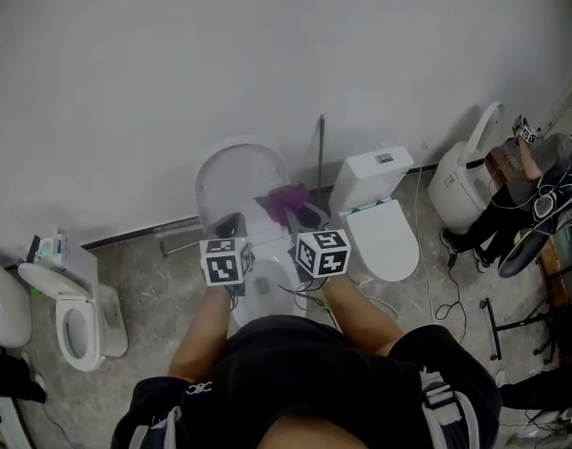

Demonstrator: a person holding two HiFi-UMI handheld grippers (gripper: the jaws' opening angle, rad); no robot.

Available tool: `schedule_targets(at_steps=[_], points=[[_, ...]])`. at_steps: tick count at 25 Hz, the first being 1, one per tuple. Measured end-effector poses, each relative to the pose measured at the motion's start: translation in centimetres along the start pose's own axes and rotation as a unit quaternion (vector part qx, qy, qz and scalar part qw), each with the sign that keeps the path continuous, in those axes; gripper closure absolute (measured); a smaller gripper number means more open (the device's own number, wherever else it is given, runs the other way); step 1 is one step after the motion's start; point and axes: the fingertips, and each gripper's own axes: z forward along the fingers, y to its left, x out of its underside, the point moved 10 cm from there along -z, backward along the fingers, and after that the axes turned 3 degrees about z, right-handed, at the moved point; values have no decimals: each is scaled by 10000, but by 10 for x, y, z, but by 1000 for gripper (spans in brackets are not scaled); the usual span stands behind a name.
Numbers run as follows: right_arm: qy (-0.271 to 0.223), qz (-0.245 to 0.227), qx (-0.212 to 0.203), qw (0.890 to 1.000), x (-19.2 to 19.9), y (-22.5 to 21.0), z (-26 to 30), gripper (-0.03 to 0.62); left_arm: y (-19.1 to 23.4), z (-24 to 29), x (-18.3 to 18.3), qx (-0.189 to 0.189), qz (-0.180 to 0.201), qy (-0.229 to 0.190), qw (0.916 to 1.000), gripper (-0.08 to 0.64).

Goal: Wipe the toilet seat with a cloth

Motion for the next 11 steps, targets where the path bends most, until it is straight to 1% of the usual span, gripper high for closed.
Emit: schedule_targets(at_steps=[3,5,11], points=[[-39,23,13,10000,-2,-3,-2,537,-6,2,0,2,86,58,9999,552],[-84,25,-37,10000,-4,-4,-1,537,-7,3,1,37,76,72,9999,552],[52,-43,-96,9999,4,-7,-10,537,-19,2,14,356,-256,87,9990,552]])
